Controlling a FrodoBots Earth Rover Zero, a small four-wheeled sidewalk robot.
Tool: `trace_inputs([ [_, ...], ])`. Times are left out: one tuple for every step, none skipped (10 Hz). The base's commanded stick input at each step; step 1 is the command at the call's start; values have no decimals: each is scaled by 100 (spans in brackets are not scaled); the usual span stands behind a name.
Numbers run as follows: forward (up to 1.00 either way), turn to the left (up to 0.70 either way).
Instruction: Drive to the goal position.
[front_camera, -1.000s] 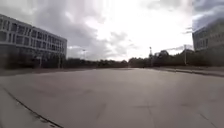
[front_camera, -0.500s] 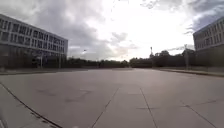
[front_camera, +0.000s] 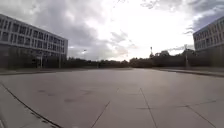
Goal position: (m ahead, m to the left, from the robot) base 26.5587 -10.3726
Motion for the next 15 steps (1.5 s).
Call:
trace_inputs([
  [70,0],
  [70,0],
  [70,0],
  [70,0],
  [70,0],
  [70,0],
  [70,0],
  [70,0],
  [70,0],
  [70,0],
  [70,0],
  [70,0],
  [70,0],
  [70,0],
  [70,0],
])
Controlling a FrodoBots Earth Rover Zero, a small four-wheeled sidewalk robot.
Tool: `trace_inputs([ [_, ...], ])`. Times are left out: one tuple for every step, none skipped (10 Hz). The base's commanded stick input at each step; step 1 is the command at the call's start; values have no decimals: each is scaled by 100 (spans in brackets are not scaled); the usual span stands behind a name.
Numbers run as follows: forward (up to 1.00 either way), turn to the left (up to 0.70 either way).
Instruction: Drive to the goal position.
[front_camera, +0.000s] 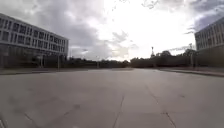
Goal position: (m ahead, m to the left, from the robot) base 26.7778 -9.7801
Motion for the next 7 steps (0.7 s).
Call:
trace_inputs([
  [70,0],
  [70,0],
  [70,0],
  [70,0],
  [70,0],
  [70,0],
  [70,0],
])
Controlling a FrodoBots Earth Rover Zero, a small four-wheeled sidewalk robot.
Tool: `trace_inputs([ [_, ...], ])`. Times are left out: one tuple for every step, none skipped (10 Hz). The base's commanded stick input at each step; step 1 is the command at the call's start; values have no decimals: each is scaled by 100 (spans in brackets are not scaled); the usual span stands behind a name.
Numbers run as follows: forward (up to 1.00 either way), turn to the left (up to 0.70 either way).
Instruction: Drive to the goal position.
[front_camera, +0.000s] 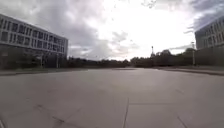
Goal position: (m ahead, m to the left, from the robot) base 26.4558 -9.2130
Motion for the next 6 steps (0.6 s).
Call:
trace_inputs([
  [70,0],
  [70,0],
  [70,0],
  [70,0],
  [70,0],
  [70,0],
])
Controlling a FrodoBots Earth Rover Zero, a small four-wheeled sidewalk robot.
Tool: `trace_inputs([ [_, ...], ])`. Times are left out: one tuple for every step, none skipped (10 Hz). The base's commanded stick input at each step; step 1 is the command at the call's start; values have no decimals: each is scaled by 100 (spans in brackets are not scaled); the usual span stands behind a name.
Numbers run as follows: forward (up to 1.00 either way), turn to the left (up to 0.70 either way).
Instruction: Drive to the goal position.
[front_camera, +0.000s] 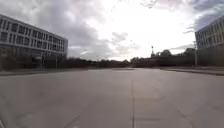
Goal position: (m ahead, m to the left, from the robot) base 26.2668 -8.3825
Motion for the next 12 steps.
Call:
trace_inputs([
  [70,0],
  [70,0],
  [70,0],
  [70,0],
  [70,-2],
  [70,-11],
  [70,-20],
  [70,-28],
  [70,-34],
  [70,-35],
  [70,-35],
  [70,-35],
])
